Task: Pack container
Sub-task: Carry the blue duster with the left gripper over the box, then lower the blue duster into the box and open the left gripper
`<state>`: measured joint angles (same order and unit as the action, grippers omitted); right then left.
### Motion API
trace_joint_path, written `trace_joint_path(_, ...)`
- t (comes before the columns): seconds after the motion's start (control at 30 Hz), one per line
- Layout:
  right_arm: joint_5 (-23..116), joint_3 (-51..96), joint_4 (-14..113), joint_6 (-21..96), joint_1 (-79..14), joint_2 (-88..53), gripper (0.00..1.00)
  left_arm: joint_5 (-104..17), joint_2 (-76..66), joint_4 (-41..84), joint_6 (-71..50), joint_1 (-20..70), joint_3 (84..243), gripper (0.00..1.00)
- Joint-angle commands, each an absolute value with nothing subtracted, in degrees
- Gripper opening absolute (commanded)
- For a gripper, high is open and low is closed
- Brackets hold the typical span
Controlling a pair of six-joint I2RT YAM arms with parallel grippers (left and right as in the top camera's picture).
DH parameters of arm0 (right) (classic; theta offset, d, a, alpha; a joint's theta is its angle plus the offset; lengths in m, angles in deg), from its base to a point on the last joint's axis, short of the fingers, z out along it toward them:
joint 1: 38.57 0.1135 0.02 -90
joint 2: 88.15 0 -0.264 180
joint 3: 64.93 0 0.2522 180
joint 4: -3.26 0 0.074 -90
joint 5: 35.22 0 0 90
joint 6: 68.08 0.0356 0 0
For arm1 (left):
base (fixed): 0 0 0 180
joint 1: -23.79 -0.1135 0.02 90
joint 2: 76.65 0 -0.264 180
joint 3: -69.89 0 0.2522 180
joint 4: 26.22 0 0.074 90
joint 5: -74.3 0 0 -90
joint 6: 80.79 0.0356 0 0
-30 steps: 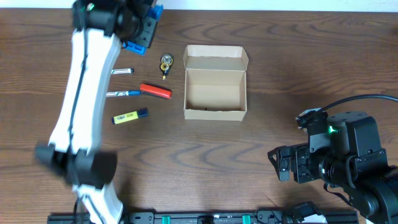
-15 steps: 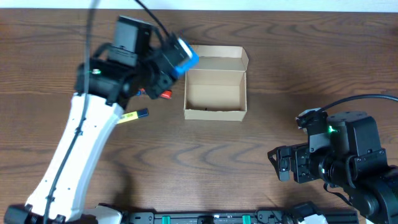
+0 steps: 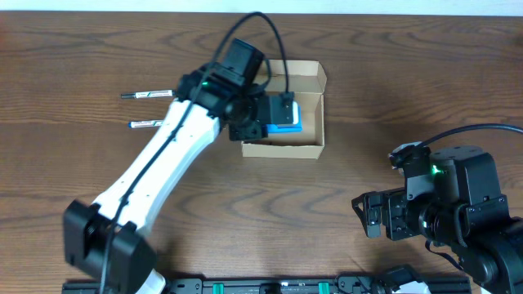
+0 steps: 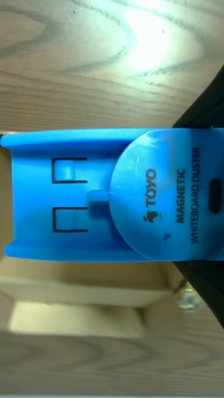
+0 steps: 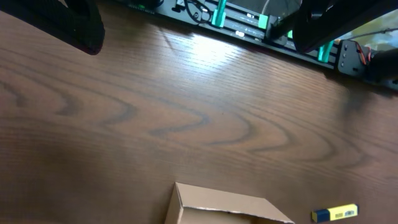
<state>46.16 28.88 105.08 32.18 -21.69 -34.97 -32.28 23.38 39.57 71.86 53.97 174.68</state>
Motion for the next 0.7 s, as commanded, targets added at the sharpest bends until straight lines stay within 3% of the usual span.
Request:
trace_joint_path(0.0, 45.72, 28.86, 105.12, 32.77, -22.15, -34.94, 0.99, -33.37, 25.58, 37.61, 75.99, 54.62, 174.59, 0.06)
trace_joint_path(0.67, 45.72, 28.86, 105.12, 32.77, -22.15, -34.94, 0.99, -38.42, 35.11, 29.94, 79.34, 54.45, 174.59, 0.06)
